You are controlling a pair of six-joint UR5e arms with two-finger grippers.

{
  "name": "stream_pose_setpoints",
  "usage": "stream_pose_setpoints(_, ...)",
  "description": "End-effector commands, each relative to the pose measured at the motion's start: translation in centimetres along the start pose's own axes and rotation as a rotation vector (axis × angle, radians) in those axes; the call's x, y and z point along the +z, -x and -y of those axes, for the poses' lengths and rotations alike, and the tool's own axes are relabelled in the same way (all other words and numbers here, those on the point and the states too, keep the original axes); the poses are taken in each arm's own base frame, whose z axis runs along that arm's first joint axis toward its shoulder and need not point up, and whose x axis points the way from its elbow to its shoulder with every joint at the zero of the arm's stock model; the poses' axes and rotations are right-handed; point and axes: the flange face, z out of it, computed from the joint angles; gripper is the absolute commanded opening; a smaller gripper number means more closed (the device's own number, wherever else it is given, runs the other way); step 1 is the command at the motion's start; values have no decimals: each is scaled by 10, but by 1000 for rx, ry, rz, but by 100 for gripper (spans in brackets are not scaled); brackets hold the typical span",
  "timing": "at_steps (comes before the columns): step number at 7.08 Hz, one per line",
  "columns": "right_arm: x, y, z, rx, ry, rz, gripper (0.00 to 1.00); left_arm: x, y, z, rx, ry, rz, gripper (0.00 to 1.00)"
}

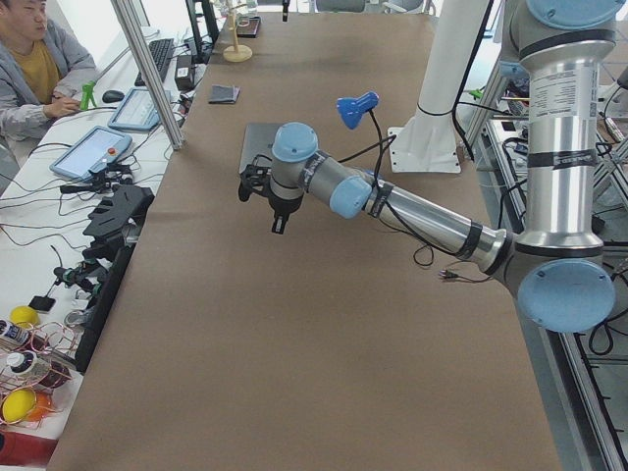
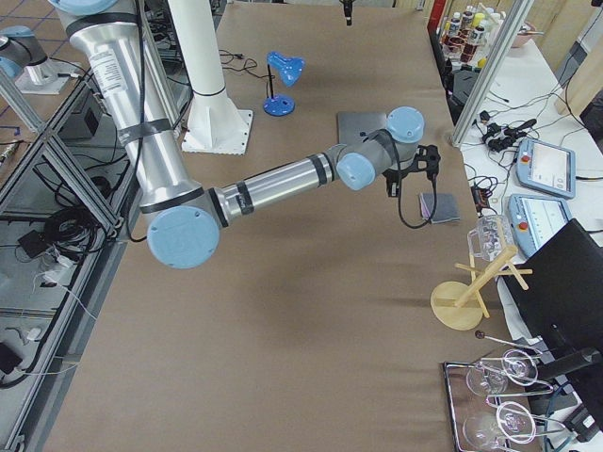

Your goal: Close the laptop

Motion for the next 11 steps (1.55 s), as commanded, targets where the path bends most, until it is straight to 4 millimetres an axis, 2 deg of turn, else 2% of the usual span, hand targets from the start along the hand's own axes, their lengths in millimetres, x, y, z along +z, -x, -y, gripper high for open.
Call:
stream_pose_setpoints(1,-12,-102,-55,-125,128,-135,0,4,91,-67,-20,60,36,0)
stream_pose_setpoints(2,-25,-117,-62,-126,162,-132,0,15,117,-83,-50,92,45,0)
stream_pose_setpoints(3,-24,-118,-66,-115,171,-133,0,19,125,-90,-64,137,46,0)
stream_pose_setpoints(5,-24,-118,-66,-113,172,-131,0,13,120,-90,-69,203,47,0)
stream_pose_setpoints(6,-24,-118,-68,-96,171,-127,99,15,125,-96,-69,210,48,47)
stream_pose_setpoints(7,-23,-119,-70,-95,170,-125,100,13,128,-99,-74,206,50,97)
stream_pose_setpoints(10,-21,-121,-72,-93,173,-125,100,14,132,-101,-76,206,53,98)
stream_pose_setpoints(11,-21,-122,-72,-91,174,-122,100,7,134,-100,-76,187,56,98)
